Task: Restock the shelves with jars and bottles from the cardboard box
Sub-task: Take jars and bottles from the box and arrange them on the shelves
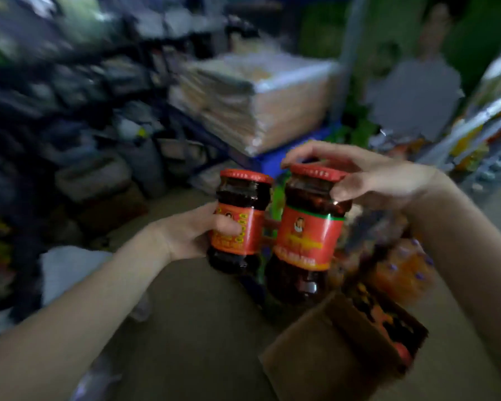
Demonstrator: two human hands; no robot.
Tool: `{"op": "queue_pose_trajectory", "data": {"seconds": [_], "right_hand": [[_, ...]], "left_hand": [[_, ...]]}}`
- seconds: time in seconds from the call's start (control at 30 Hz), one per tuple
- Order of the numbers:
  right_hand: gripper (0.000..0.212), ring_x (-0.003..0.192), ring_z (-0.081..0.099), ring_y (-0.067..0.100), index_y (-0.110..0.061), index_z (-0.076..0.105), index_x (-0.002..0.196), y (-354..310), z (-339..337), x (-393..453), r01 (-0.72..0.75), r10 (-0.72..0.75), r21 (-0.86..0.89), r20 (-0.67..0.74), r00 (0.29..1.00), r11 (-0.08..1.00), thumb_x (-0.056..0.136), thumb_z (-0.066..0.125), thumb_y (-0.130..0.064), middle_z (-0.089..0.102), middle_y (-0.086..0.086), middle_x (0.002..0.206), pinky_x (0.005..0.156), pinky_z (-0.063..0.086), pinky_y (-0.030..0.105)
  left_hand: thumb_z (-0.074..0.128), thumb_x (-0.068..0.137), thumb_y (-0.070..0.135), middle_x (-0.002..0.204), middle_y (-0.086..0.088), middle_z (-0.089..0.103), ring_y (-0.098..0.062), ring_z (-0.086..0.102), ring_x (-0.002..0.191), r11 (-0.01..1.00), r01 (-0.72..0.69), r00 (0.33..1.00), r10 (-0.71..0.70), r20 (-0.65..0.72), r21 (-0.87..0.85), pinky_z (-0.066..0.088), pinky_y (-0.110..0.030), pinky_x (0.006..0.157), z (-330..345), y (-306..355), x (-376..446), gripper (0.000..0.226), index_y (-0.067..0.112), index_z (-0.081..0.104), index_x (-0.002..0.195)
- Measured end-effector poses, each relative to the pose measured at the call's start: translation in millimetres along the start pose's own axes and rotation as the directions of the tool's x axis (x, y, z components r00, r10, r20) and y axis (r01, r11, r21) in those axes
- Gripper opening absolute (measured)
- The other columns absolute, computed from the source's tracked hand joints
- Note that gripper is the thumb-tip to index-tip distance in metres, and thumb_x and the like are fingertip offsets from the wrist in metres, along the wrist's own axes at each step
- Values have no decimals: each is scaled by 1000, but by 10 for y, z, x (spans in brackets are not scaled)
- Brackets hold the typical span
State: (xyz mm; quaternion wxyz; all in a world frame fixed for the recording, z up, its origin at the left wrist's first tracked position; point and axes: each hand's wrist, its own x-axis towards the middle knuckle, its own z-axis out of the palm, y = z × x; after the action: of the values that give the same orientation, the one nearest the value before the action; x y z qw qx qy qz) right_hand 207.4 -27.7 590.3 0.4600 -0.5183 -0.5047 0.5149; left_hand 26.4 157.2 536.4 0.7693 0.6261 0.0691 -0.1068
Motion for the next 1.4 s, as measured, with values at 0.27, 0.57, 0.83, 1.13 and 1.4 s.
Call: {"op": "queue_pose_trajectory", "data": {"seconds": [0.27, 0.57, 0.83, 1.13, 1.4], "right_hand": [[77, 91, 66, 24, -21, 64, 106, -505, 722, 1933, 219, -245, 267, 67, 967, 938, 38, 89, -46, 69, 5, 100, 79, 54, 42], [59, 61, 66, 26, -8, 64, 86, -788, 983, 4466, 5, -41, 740, 31, 999, 673, 48, 79, -50, 64, 13, 78, 62, 58, 33], [36, 55, 68, 24, 0, 69, 74, -1298, 1573, 6474, -212, 12, 656, 296, 955, 724, 48, 79, -22, 67, 14, 67, 49, 56, 36], [68, 66, 68, 21, -6, 54, 125, -2355, 2095, 8394, 118, -308, 501, 316, 897, 857, 61, 71, -17, 68, 12, 88, 58, 58, 36], [60, 78, 68, 18, -14, 48, 126, -3425, 2522, 9680, 370, -660, 723, 156, 735, 583, 72, 74, -11, 66, 5, 100, 64, 57, 34]], "left_hand": [[94, 22, 28, 83, -6, 75, -16, 72, 75, 917, -354, 881, 260, -396, -186, 58, -28, 65, -1047, 519, -1062, 60, 15, 78, 79], [93, 25, 27, 87, -4, 73, -18, 71, 78, 838, -542, 610, 341, -715, -63, 58, -31, 67, -2907, 1145, -1814, 64, 13, 76, 84], [52, 85, 35, 77, -4, 71, -18, 70, 67, 652, -758, 178, 173, -969, -23, 48, -40, 78, -4315, 1680, -2629, 26, 13, 63, 96], [63, 69, 35, 75, -4, 71, -16, 67, 65, 756, -555, -102, 352, -931, 346, 54, -30, 70, -5473, 2682, -3406, 33, 11, 65, 92], [72, 77, 22, 73, -1, 67, -18, 66, 69, 708, 25, -528, 609, -592, 706, 56, -32, 65, -6015, 3786, -3763, 20, 17, 59, 90]]}}
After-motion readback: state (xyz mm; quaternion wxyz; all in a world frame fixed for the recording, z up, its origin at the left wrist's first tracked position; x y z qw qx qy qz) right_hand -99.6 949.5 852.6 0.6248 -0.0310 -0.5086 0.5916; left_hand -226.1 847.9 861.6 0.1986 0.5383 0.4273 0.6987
